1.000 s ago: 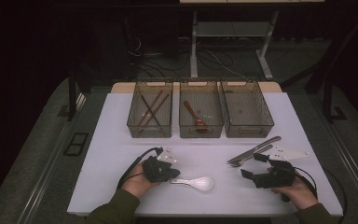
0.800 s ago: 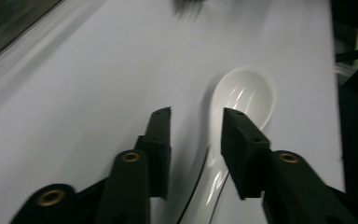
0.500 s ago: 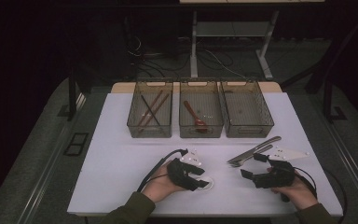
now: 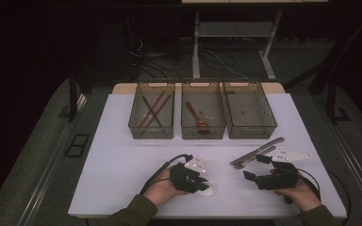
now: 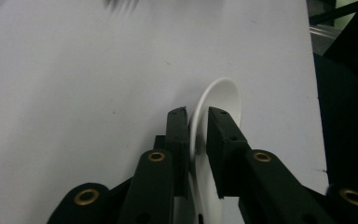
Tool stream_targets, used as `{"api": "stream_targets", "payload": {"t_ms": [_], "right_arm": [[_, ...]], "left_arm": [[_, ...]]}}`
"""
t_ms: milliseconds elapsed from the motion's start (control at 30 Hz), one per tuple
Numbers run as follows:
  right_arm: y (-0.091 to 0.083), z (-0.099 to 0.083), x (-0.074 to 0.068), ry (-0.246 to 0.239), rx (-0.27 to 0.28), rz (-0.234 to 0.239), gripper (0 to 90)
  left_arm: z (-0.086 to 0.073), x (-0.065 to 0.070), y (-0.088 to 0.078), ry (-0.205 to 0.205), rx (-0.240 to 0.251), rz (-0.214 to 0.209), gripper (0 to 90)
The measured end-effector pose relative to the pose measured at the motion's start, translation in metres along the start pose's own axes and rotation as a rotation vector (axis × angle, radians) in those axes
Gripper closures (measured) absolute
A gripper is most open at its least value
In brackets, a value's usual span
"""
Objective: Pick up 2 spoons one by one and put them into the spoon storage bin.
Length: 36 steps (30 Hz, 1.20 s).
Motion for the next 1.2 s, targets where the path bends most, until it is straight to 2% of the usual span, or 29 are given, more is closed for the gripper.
{"api": "stream_targets", "payload": {"t_ms": [233,400,467,733,1033,1200], "right_arm": [[0.0,0.0,0.0,0.0,0.001,0.0,14.4],[0.0,0.0,0.0,-0.002,0.0,0.001,14.4],[0.0,0.0,0.0,-0.003,0.001,-0.001,14.4],[0.0,0.0,-0.002,-0.007,-0.001,0.004,14.4],[0.001,-0.001,-0.001,-0.007,-0.005,0.003,14.4],[0.001,-0.001,-0.002,-0.006,-0.006,0.003,14.4]], "left_arm": [[0.0,-0.001,-0.003,-0.006,0.012,-0.011,83.5],[0.0,-0.002,-0.004,-0.002,0.013,0.002,83.6],[0.0,-0.001,-0.005,-0.02,0.015,0.01,83.7],[0.0,-0.005,-0.011,-0.037,0.033,0.033,83.8],[0.004,-0.015,-0.025,-0.059,0.08,0.07,83.9],[0.006,-0.023,-0.029,-0.064,0.086,0.086,83.9]]}}
Point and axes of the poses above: each handheld gripper's, and its own axes: y roughly forward along the jaws, z roughly out of its top, x roughly to its right, the point moved 3 cm from there along y, roughly forward along the jaws, and after that the axes turned 3 degrees about -y, right-handed, at the moved point
